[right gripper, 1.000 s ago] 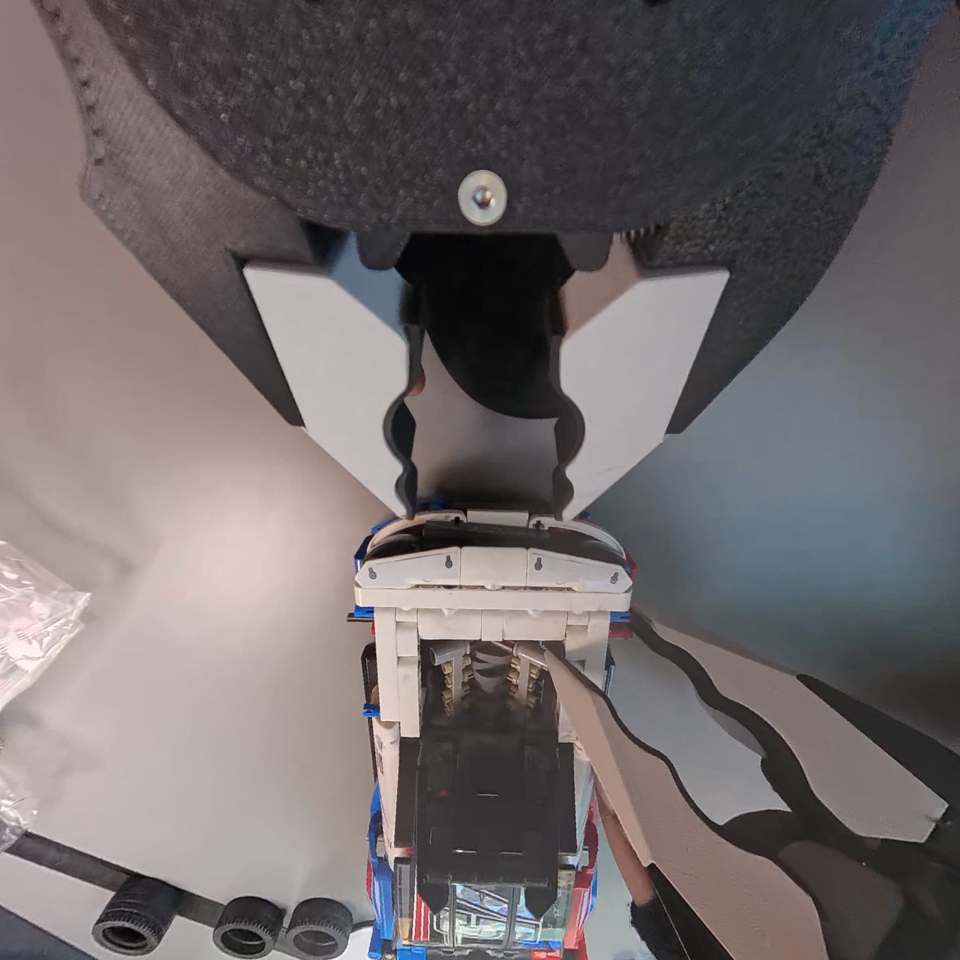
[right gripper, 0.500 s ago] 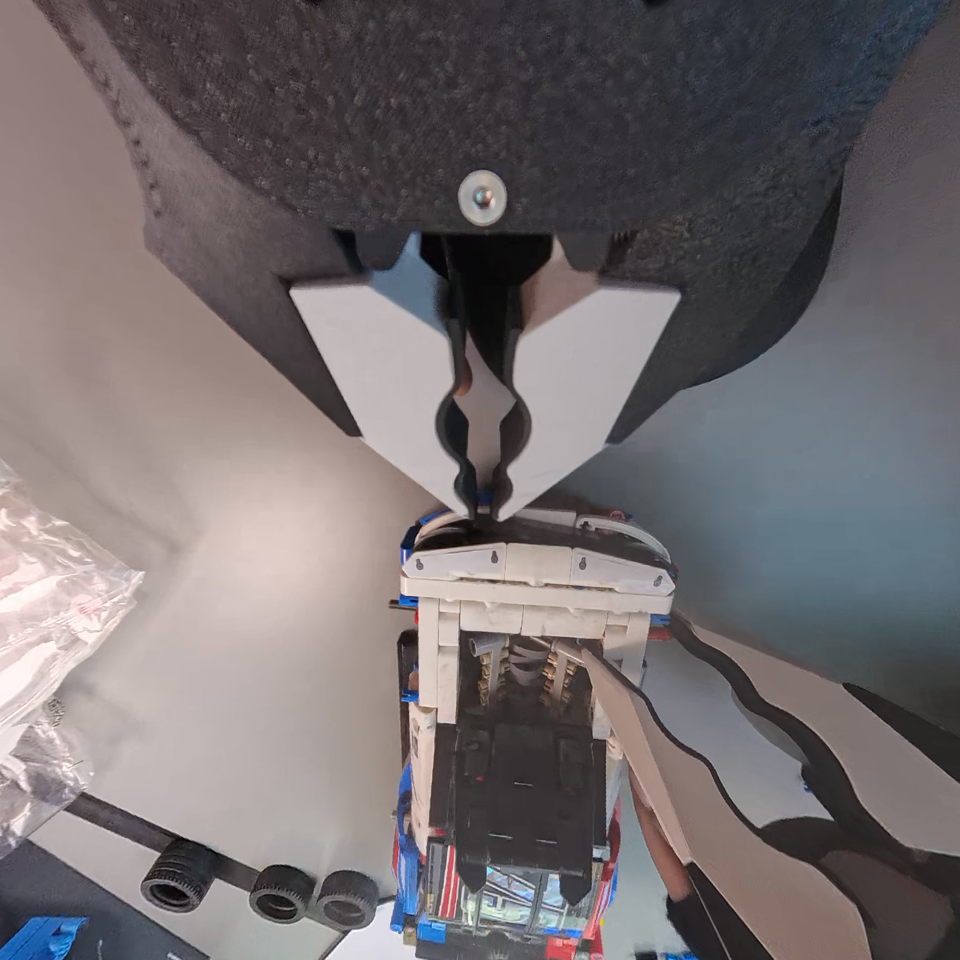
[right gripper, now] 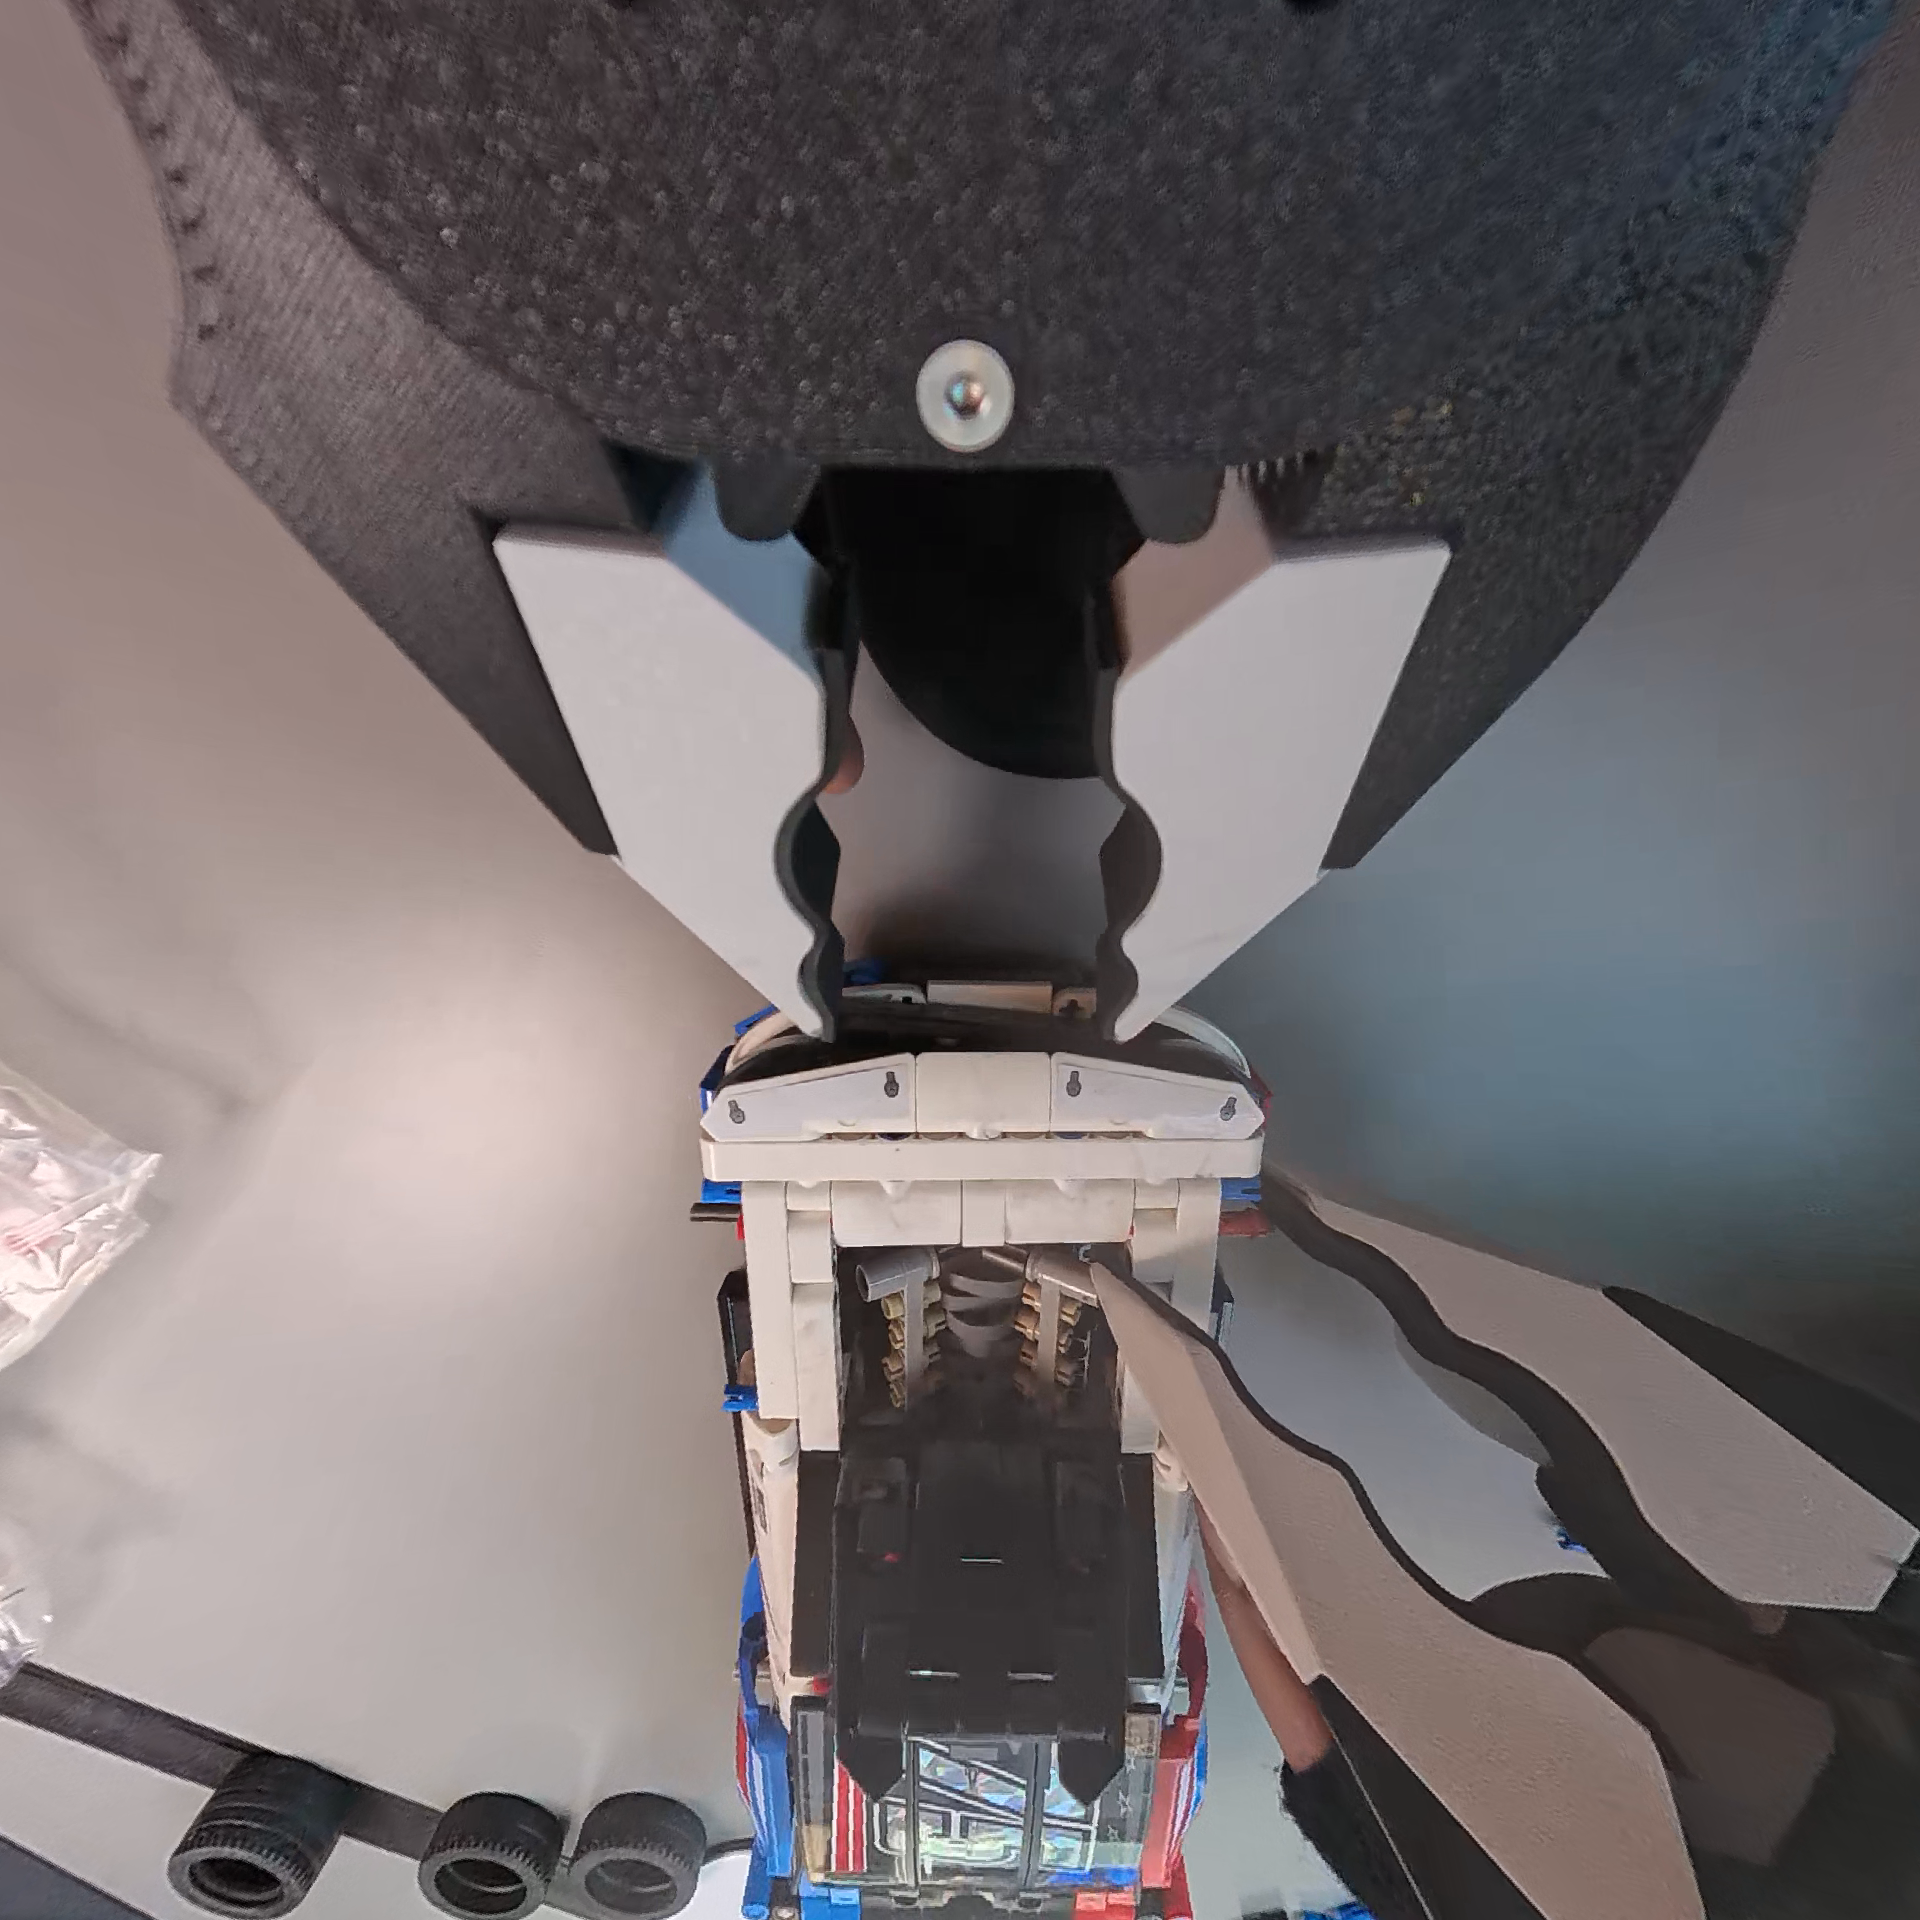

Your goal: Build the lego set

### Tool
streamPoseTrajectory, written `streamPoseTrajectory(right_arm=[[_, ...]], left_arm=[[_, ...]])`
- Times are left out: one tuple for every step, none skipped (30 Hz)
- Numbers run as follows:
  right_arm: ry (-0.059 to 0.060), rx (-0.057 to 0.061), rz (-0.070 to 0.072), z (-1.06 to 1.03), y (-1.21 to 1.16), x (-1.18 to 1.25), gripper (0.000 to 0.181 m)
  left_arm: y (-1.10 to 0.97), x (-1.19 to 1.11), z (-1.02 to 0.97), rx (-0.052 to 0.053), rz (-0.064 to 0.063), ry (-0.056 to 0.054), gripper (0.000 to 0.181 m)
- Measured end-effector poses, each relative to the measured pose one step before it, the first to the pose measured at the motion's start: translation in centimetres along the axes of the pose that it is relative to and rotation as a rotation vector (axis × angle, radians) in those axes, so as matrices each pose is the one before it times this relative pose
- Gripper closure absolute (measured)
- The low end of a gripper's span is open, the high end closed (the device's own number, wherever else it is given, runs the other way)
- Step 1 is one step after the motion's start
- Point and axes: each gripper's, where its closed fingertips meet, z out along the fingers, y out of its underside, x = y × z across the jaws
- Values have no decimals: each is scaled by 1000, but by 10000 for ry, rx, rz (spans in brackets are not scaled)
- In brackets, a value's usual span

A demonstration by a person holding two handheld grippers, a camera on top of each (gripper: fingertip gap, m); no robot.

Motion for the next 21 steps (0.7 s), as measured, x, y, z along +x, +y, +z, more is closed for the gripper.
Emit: streamPoseTrajectory(right_arm=[[-15, 60, 48, 17, -12, -25, 135], [-50, 48, 58, -30, 9, -18, 135], [-23, 4, -12, -47, 33, -26, 135], [17, -12, -137, -15, 45, -61, 136], [62, -24, -164, -77, 34, -34, 137], [164, -15, -95, -185, 62, 210, 141], [122, -20, -163, -202, 180, 211, 145], [-10, 67, 26, -110, 54, -53, 149], [-89, -40, -22, -12, 107, -244, 153], [-32, 57, -172, -23, -67, -198, 151], [40, 91, -165, -31, -166, -48, 154], [-31, 8, -148, 11, -78, -40, 160], [-22, 24, -228, 41, -84, -6, 163], [-36, 5, -317, 43, -19, -25, 165], [-77, -98, -332, 42, 127, -76, 167], [-76, -101, -373, 50, 182, -100, 170], [42, -9, -323, 15, 69, 71, 171], [-27, -40, -289, 20, 82, -14, 173], [-78, 20, -395, 2, -15, -111, 174], [27, 24, -452, 19, -13, 17, 177], [-5, -60, -514, 75, 102, -44, 178]], left_arm=[[35, -5, -21, -12, -6, 15, 152], [26, -11, -36, 7, -15, 9, 152], [0, 6, -24, 29, -15, 6, 152], [12, 24, -14, 21, 6, -3, 152], [11, 32, -23, 12, 10, 6, 152], [44, 29, -53, 1, 2, 10, 152], [57, 32, -85, 5, 6, 28, 152], [38, 35, -65, 36, -37, 33, 152], [-4, 22, -12, 51, -25, 4, 152], [-4, 11, 0, 27, 22, 0, 152], [0, 14, -11, 1, 12, 21, 152], [3, 17, -14, 1, -13, 28, 152], [11, 12, -33, 9, 8, 11, 152], [25, 23, -38, 12, 9, -3, 152], [35, 3, -37, 2, -3, -2, 152], [57, 4, -46, -3, -16, 3, 152], [50, -13, -47, -1, -19, -2, 152], [59, -18, -49, 2, -7, -6, 152], [38, 8, -37, 11, -1, 13, 152], [33, 19, -48, 22, 5, 31, 152], [31, 34, -41, 21, 13, 34, 152]])
